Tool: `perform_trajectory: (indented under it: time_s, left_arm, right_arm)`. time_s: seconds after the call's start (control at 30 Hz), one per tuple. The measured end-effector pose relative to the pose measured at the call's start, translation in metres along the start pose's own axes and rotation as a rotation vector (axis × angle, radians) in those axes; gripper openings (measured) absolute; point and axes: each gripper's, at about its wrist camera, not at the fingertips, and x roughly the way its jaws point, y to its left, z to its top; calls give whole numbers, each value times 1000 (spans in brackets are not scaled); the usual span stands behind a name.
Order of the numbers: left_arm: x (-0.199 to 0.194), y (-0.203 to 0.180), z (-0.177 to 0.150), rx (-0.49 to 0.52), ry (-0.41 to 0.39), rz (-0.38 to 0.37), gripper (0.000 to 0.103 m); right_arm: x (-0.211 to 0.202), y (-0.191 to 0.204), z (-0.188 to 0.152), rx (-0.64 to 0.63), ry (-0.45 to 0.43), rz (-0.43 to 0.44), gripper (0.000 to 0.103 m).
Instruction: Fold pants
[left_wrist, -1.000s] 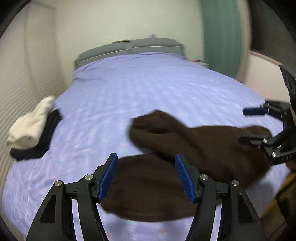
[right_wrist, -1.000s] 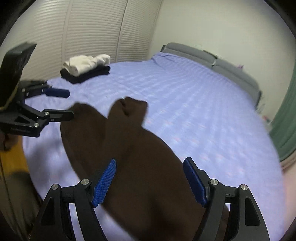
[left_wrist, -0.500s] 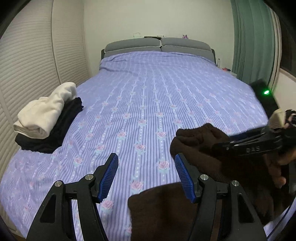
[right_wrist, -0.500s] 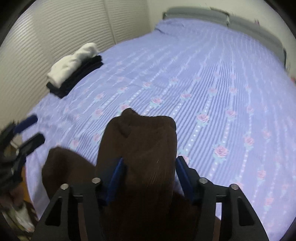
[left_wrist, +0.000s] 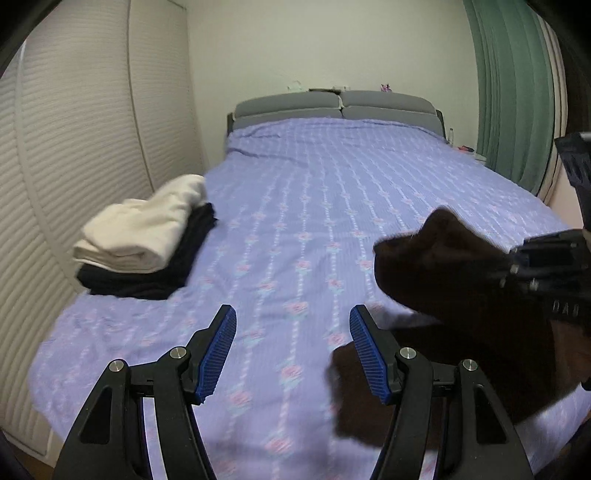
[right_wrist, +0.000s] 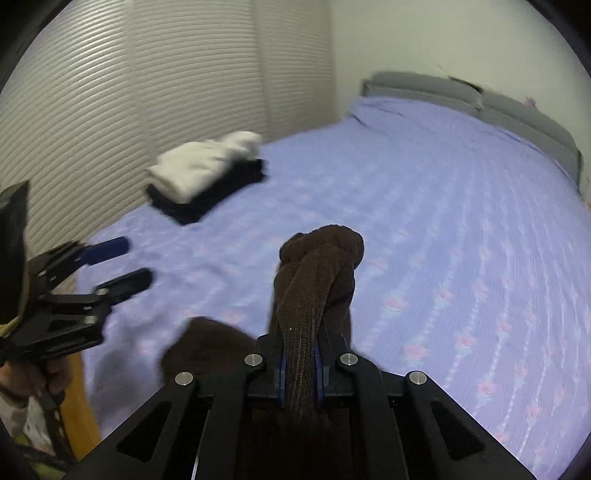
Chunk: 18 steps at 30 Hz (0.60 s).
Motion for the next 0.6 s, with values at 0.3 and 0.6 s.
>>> perform_trajectory:
  time_s: [0.3,0.6]
  left_arm:
    - [-21,50,-46,-81,61,29,64]
    - [-26,52,-71,-103,87,3,64]
  right_arm:
    - [49,94,-53,-123,122,-38,13]
    - [56,123,-100,-115,107,-97,54]
